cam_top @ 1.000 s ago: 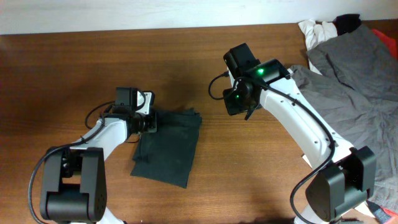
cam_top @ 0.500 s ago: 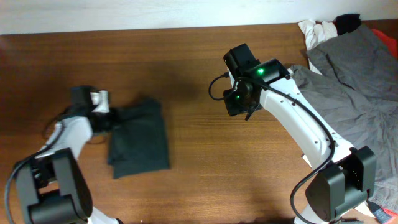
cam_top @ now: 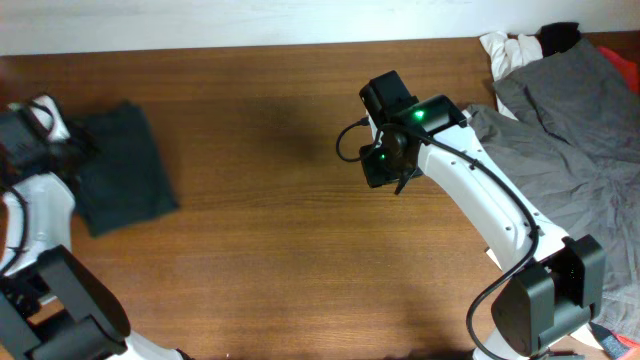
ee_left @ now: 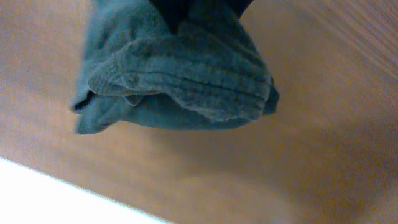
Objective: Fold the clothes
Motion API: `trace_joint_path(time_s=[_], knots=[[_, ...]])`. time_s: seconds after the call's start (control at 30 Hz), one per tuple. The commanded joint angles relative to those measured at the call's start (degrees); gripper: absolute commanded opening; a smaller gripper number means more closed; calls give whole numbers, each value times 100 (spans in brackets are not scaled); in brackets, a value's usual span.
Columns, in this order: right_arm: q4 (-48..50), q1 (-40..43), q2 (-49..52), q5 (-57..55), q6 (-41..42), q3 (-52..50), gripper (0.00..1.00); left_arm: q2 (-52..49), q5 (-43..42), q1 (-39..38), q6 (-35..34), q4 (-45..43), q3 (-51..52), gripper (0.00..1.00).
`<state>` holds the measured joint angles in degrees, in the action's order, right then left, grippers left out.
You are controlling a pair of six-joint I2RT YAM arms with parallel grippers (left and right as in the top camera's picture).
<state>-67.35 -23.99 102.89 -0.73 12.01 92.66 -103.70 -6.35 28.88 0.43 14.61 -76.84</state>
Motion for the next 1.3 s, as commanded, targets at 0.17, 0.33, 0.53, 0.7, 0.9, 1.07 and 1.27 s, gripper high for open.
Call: trace_joint_path(time_s=[0.17,0.33,0.53,0.7,0.9,1.07,1.27], knots=[[-28,7,-133,11,31,-9,46,-450,168,90,223,503,-658,99],[-46,9,-133,9,28,-9,46,-450,164,79,221,831,-658,99],[-37,7,-133,9,31,-9,46,-450,-179,-247,221,1574,-658,99],[-39,7,-133,11,31,-9,47,-498,-968,-658,223,1738,-656,99],[-50,2,-133,11,31,-9,47,-957,-1115,-1054,223,1718,-656,97],[-109,2,-133,11,31,-9,47,-1550,-988,-1027,219,1926,-656,92],[-109,9,-133,9,28,-9,47,-1773,63,-791,-223,2524,-658,84]])
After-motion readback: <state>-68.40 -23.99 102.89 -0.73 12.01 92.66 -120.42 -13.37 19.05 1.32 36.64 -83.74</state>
